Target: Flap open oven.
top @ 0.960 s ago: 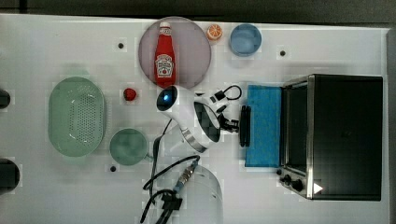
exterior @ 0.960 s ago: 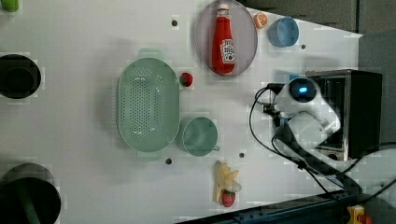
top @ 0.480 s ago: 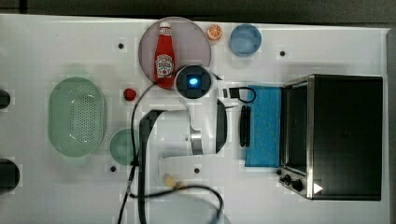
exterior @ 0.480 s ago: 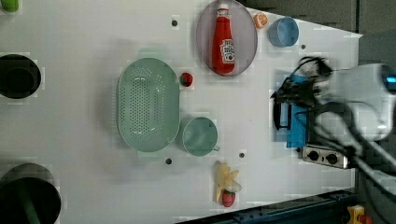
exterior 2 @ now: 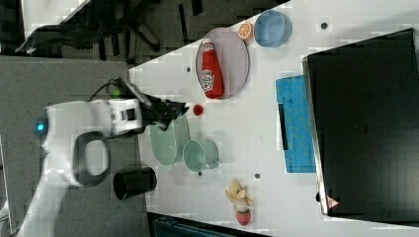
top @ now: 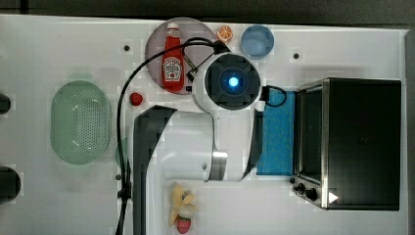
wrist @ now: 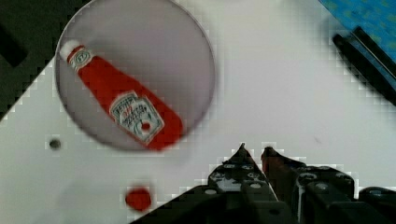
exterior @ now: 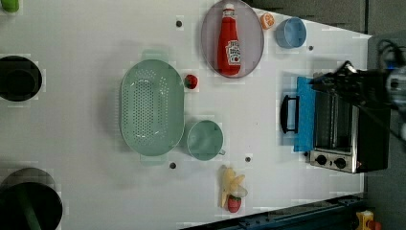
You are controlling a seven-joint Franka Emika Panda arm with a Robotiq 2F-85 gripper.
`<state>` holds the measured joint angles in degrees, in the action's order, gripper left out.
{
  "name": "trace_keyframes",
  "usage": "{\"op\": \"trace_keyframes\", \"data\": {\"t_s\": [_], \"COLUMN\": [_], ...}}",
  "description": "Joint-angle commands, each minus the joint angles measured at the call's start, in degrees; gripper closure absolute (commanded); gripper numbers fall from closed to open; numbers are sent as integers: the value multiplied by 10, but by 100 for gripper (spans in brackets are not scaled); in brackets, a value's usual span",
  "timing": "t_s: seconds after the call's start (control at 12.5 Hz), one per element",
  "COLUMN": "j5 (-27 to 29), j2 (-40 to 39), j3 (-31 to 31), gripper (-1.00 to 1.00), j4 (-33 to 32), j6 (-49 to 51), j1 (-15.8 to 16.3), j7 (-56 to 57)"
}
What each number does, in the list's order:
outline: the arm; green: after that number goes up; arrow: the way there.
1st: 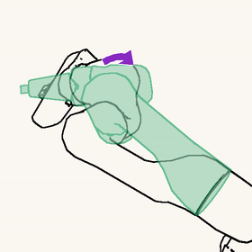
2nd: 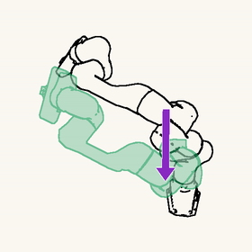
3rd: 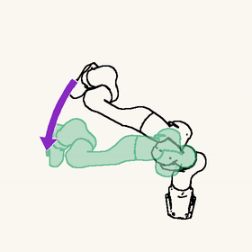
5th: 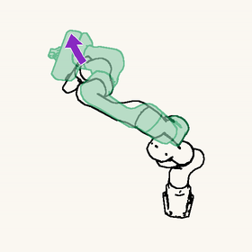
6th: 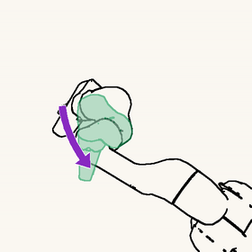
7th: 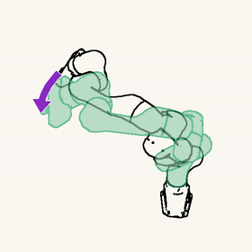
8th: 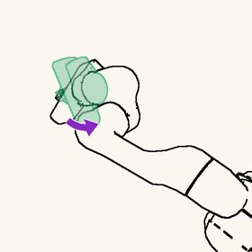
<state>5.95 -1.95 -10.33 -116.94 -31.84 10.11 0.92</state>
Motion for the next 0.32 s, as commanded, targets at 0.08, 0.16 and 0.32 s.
{"op": "trace_keyframes", "data": {"t_s": [0.08, 0.16, 0.32], "j5": [-2, -15, -47], "j2": [41, 50, 62], "j3": [-9, -10, -8], "gripper": [65, 65, 65], "j4": [67, 88, 121], "j6": [116, 155, 236], "j1": [-2, -2, -2], "j7": [-60, -81, -92]}}
